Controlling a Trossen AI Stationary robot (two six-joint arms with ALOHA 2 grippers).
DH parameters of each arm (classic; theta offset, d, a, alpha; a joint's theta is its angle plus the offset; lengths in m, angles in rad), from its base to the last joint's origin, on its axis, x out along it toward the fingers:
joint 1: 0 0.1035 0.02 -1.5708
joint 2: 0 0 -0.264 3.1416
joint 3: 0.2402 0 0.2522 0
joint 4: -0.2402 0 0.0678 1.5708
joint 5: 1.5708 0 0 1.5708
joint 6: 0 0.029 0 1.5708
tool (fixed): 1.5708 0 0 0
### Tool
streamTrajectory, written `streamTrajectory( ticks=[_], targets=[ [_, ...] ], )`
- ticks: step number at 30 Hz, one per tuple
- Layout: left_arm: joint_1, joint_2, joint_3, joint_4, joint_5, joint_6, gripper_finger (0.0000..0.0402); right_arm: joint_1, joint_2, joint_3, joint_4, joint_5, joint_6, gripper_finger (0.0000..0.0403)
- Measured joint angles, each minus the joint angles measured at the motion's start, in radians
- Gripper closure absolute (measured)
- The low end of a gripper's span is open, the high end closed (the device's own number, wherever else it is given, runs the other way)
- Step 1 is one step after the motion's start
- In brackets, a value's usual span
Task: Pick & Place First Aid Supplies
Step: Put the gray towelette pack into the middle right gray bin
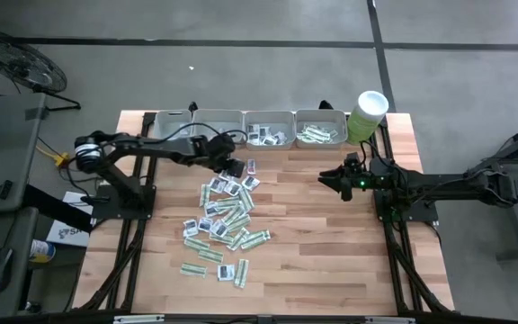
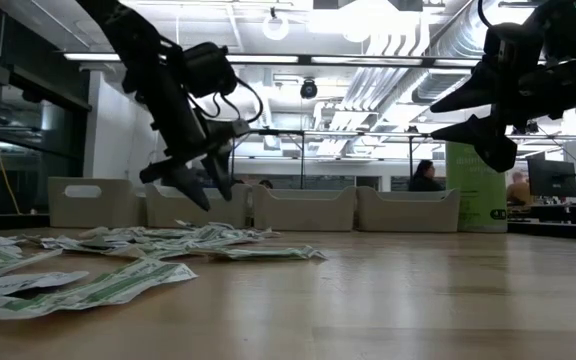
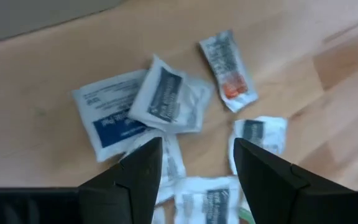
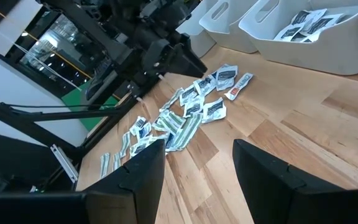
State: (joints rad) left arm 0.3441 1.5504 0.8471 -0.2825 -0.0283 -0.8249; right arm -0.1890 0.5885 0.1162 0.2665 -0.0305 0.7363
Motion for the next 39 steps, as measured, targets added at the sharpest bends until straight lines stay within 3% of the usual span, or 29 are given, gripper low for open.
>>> streamTrajectory(
  ticks=[20,39],
  targets=[
    [0.044,0.098,0.000,0.070,-0.052,-0.071,0.0204,0.000,0.000,0.000,0.000,0.001,0.008,0.0219],
    [0.042,0.137,0.000,0.133,0.017,-0.075,0.0205,0.000,0.000,0.000,0.000,0.001,0.007,0.0219]
  ],
)
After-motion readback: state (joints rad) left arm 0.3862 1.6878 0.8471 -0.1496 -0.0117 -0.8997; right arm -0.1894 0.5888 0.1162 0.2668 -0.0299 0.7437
